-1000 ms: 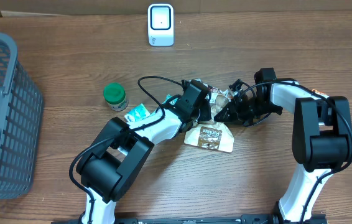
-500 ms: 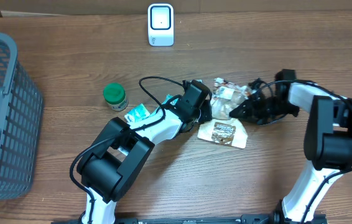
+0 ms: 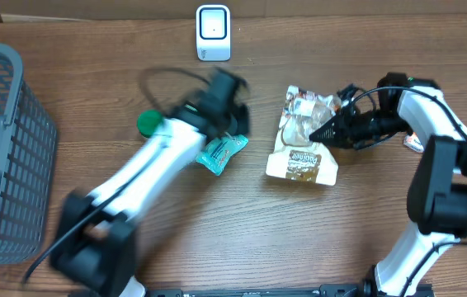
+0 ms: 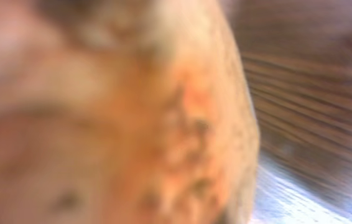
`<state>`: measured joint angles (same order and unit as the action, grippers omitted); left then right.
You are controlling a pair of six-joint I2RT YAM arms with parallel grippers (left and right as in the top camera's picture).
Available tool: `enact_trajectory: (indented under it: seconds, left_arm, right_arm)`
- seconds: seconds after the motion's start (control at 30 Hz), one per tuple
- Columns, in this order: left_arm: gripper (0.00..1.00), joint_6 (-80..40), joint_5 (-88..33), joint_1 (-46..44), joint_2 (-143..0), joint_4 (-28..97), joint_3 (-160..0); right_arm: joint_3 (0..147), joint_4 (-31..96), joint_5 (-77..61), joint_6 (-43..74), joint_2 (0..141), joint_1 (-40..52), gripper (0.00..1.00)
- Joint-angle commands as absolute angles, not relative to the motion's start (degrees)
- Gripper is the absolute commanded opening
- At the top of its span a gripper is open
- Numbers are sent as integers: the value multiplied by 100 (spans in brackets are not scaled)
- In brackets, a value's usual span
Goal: Scan the item barcode
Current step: 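Lift the bread bag with the right gripper up to the scanner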
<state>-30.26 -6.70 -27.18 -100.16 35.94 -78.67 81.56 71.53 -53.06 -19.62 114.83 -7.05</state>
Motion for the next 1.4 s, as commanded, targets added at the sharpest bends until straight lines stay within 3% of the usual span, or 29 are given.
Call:
enact_trajectory:
  seconds: [0.0,0.07,0.37,0.4,0.43,0.6,1.07,1.37]
  left_arm:
    - [14,-2255,-1046,-1890,-8952,4407,-8639]
    - [21,-2023,-1293,-1385,-8646,4912,-8897]
    - [81,-1256,-1549,449,-7881,6012,-9174]
    - [96,-1181,-1549,576,-7863,6090,-9174]
    - [100,-1149,-1529,690,-7861,6163,-9174]
    - [100,-1153,-1085,1041,-7870,6514,-9164]
    - [99,-1155,60,1048,-7870,7008,-9164]
    - [100,-1155,58,1048,-7870,7008,-9164]
  right_arm:
    - [8538,7483,-5666,-2598,10718,-447,4]
    - [8694,7762,-5664,-2858,10495,-290,4]
    - [9738,8289,-5328,-3050,10007,681,4]
    - [9891,8337,-5288,-3048,10005,816,4]
    - [10014,8381,-5258,-3048,10005,921,4]
    - [10414,8361,-5210,-2856,10005,1406,4]
    - [10683,7846,-5210,-1669,10005,1505,4]
    - [12466,7762,-2018,-287,10394,1520,3]
